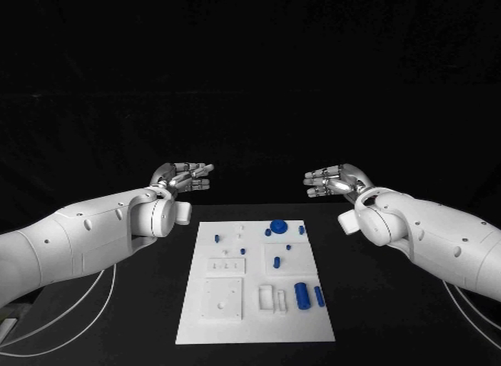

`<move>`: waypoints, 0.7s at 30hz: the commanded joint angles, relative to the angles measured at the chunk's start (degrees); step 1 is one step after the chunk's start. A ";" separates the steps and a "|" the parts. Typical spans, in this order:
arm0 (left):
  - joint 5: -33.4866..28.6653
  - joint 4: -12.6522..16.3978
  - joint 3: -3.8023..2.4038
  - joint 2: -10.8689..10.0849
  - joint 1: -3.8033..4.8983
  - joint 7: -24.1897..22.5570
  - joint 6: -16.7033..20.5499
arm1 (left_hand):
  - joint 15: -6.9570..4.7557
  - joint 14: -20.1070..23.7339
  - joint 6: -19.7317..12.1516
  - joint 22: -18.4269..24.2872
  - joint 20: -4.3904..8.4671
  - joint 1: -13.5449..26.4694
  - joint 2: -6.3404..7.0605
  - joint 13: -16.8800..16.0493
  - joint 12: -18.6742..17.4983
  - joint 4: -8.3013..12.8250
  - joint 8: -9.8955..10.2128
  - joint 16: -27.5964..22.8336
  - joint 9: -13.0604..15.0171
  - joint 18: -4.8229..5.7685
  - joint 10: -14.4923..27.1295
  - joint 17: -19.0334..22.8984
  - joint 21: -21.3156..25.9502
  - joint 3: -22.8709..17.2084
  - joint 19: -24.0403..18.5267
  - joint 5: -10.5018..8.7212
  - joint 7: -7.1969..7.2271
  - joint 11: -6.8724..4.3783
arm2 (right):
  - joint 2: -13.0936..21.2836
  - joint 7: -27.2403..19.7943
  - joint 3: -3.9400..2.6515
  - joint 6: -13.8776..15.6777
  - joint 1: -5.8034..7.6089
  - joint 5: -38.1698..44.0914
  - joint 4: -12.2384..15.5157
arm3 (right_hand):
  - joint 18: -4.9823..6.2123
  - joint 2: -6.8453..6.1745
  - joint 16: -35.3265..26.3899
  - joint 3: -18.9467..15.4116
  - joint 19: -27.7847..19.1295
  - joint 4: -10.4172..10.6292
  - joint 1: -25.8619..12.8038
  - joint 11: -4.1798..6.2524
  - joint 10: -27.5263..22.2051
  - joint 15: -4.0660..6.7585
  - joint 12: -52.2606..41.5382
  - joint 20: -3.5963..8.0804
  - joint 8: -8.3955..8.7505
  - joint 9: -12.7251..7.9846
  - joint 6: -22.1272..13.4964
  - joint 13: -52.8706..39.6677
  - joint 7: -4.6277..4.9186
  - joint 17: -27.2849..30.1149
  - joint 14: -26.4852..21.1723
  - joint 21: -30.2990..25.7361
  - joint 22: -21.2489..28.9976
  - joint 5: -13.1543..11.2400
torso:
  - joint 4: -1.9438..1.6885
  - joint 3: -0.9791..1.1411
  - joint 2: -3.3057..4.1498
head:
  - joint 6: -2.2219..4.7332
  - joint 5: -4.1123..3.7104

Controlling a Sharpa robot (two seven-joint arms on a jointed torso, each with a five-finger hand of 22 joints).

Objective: Assemble the parts on the task board

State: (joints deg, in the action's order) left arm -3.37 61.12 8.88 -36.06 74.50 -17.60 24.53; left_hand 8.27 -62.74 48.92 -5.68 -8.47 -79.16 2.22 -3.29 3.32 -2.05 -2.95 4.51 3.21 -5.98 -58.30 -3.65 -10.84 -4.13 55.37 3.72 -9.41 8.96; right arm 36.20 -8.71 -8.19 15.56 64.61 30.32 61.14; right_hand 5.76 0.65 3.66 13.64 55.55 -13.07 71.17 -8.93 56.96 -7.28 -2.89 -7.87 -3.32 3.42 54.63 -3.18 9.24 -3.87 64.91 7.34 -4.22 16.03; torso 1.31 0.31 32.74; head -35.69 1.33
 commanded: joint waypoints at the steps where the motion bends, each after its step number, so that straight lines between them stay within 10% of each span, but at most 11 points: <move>1: 0.62 1.77 -0.03 -0.95 0.41 -1.04 -1.54 | -1.34 -3.57 6.23 -0.42 1.86 -0.11 -1.17 0.01 0.32 1.34 -0.91 1.22 0.35 0.95 -3.41 -0.19 -1.54 0.44 1.98 0.42 0.37 -0.82 | -0.69 -1.78 0.00 0.44 -0.01 19.66 -0.25 | 1.47 -1.49 3.13 2.00 14.25 -2.15 0.74 2.66 7.55 5.74 -0.43 5.90 -0.41 0.33 7.42 -0.15 -1.14 -2.44 17.14 6.98 -2.33 0.37 | -0.31 0.04 0.66 | 0.31 -0.09; 11: 3.68 10.88 -0.01 -6.30 2.33 -1.83 -1.02 | -4.17 -9.42 8.67 -3.46 5.56 -1.58 -2.21 -0.02 0.16 5.00 -0.79 4.77 0.39 2.83 -7.17 -0.72 -7.61 0.35 3.96 0.64 1.01 -2.33 | -2.95 1.22 -0.04 -1.67 0.73 42.50 -0.45 | 4.03 -1.73 35.56 -1.05 25.16 -3.08 -0.31 3.80 8.17 8.07 -0.48 8.93 -0.28 0.28 8.24 -0.20 -2.08 -23.43 20.56 22.81 -12.84 1.72 | -1.89 0.61 3.54 | 1.49 -0.59; 21: 4.65 18.14 -0.02 -9.87 3.86 -2.26 -1.01 | -3.72 -8.34 8.79 -4.56 5.02 -1.16 -2.27 -0.01 0.14 6.80 -0.79 3.97 0.39 2.65 -6.70 -0.47 -9.74 0.38 1.37 0.78 1.01 -2.09 | -5.10 5.65 -0.05 -0.80 1.26 59.08 -0.95 | 3.66 -3.48 43.63 2.04 22.94 -3.22 0.14 3.66 7.27 7.79 -0.42 9.50 -0.21 0.25 8.19 -0.18 -2.44 -27.32 18.47 30.01 -22.68 0.61 | -3.78 1.36 6.69 | 3.16 -2.10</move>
State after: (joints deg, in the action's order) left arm 0.08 78.55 8.91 -45.86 78.08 -18.65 24.13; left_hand 4.61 -71.52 57.31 -10.18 -3.48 -80.40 0.33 -3.28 3.32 4.40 -3.72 8.65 3.54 -3.96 -65.03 -4.19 -20.35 -3.63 57.09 4.20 -8.48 6.55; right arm 31.33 -5.78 -8.22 14.99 65.77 79.43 60.32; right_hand 8.19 -2.46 47.01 15.44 78.44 -16.29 71.23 -5.22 64.41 0.21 -3.03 1.54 -3.36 3.60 62.30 -3.29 6.76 -31.10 83.62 37.17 -26.56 16.85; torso -1.77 1.35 38.14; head -32.93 -0.57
